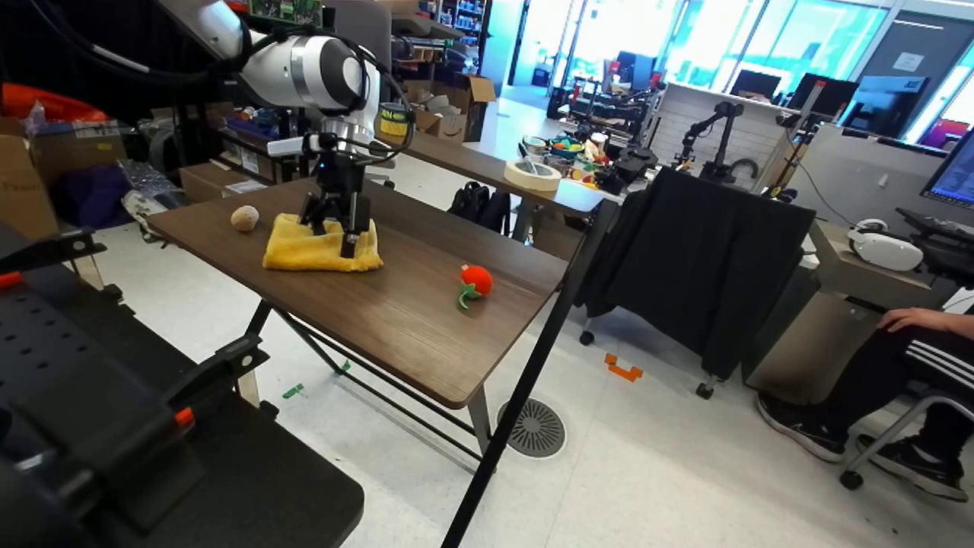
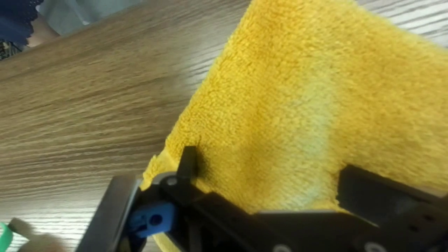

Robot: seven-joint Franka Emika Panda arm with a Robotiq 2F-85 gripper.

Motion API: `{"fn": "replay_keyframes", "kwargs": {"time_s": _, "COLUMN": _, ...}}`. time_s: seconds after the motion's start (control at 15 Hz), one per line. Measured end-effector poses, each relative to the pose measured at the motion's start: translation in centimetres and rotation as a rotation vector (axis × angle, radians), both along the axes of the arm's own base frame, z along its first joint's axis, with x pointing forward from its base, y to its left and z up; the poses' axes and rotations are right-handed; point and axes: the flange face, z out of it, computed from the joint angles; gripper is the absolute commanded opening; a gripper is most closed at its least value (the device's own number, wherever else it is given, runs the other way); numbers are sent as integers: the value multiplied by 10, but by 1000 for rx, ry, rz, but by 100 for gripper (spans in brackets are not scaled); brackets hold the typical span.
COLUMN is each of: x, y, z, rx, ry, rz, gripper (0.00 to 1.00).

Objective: Wipe the table with the towel

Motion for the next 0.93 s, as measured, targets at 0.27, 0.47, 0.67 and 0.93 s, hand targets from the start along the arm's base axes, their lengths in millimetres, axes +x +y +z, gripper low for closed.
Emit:
{"fn": "replay_keyframes", "kwargs": {"time_s": 0.27, "x": 8, "y": -67, "z": 3, "rx": -66, "ry": -29, "rz": -75, "gripper": 100}}
{"fn": "replay_keyframes", "kwargs": {"time_s": 0.47, "x": 15, "y": -102, "z": 6, "rx": -80, "ry": -78, "rz": -101, "gripper": 100}}
{"fn": "replay_keyframes", "kwargs": {"time_s": 0.67, "x": 29, "y": -91, "z": 12, "rx": -30, "ry": -226, "rz": -60, "gripper": 100}}
{"fn": "replay_keyframes", "kwargs": {"time_s": 0.93, "x": 43, "y": -32, "z": 45, "rx": 89, "ry": -443, "rz": 23, "gripper": 100}}
